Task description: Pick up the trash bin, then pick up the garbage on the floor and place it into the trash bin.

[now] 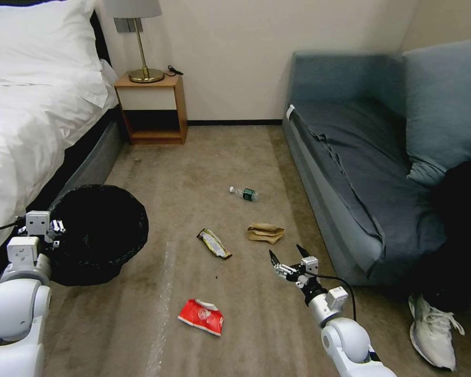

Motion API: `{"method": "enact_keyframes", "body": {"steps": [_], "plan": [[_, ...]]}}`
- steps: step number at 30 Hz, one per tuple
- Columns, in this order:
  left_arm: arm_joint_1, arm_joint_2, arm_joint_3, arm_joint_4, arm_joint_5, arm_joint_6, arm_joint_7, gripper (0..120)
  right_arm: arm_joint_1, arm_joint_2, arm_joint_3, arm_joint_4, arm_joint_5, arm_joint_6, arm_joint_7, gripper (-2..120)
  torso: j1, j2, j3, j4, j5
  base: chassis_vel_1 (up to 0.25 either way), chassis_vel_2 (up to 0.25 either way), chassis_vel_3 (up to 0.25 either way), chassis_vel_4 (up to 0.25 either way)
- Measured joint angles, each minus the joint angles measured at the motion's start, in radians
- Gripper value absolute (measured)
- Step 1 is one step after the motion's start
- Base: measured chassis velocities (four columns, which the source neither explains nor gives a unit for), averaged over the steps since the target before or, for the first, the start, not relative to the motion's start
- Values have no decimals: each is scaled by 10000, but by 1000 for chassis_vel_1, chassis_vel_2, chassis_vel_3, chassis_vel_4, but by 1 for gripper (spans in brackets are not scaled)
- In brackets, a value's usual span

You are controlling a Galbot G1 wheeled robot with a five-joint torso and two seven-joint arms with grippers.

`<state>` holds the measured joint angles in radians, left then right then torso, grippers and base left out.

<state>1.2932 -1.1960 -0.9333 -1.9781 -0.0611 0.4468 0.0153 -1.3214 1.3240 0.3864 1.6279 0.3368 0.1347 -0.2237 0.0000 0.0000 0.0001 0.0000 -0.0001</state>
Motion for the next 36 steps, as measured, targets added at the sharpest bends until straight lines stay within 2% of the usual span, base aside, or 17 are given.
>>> {"method": "enact_keyframes", "body": {"steps": [29, 33, 36], "plan": [[-165, -2, -56, 287, -2, -87, 1, 5, 485, -33, -645, -583, -195, 75, 178, 100, 0, 0, 0, 0, 0, -108, 111, 111, -110], [-237, 38, -58, 327, -3, -89, 2, 5, 589, -159, -908, -612, -157, -66, 262, 100, 1, 0, 0, 0, 0, -62, 67, 63, -68], [-250, 140, -69, 365, -6, -90, 13, 5, 747, -453, -1363, -613, -54, -502, 283, 100, 0, 0, 0, -1, 1, 0, 0, 0, 0]]}}
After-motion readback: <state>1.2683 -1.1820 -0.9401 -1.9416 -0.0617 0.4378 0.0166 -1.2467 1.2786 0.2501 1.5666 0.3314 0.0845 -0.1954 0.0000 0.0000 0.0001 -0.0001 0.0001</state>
